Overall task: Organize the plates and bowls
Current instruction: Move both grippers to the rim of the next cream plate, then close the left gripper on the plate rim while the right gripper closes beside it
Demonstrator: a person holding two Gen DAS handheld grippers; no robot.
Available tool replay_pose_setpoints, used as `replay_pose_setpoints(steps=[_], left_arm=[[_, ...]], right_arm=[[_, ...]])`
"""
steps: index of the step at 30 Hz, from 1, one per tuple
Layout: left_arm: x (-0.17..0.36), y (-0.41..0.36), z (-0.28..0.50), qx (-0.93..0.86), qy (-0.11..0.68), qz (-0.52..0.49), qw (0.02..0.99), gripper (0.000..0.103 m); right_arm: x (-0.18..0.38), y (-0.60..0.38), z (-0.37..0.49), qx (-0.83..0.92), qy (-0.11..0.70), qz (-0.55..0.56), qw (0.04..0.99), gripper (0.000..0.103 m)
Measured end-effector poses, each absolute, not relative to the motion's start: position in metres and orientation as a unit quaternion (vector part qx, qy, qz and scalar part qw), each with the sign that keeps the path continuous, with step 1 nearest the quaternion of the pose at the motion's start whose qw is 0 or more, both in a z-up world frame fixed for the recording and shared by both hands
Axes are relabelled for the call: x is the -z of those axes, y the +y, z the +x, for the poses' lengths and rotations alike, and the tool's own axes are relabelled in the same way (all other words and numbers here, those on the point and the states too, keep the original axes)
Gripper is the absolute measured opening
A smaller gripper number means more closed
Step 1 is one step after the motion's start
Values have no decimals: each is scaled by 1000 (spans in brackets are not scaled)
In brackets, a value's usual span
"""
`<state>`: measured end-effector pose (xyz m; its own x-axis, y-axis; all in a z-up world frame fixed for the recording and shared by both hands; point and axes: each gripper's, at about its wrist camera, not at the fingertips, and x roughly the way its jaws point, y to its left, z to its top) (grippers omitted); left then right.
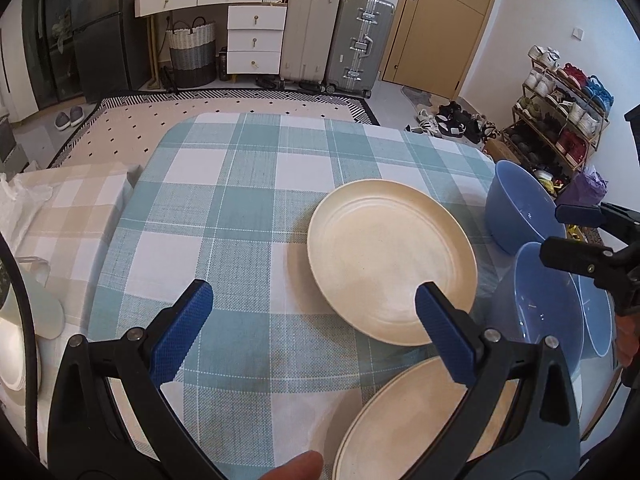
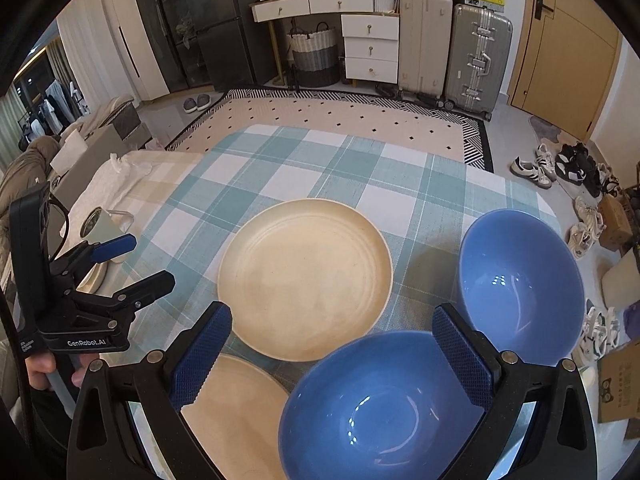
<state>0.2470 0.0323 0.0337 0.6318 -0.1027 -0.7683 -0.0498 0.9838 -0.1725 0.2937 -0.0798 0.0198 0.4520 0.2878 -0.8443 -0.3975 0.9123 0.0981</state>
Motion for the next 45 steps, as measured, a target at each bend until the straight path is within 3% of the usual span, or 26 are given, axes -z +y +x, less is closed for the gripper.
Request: replay_pose_setpoints(steps=[22, 27, 45], left_arm=[[13, 33, 296, 17, 476, -95, 874, 100], [22, 31, 303, 21, 486, -96, 868, 93], [52, 21, 316, 42, 514, -107, 850, 85]], right_arm=[[37, -73, 360, -203, 550, -65, 807, 99], [46, -67, 366, -210, 560, -78, 797, 97], [76, -57, 384, -204, 584, -117, 777, 82]])
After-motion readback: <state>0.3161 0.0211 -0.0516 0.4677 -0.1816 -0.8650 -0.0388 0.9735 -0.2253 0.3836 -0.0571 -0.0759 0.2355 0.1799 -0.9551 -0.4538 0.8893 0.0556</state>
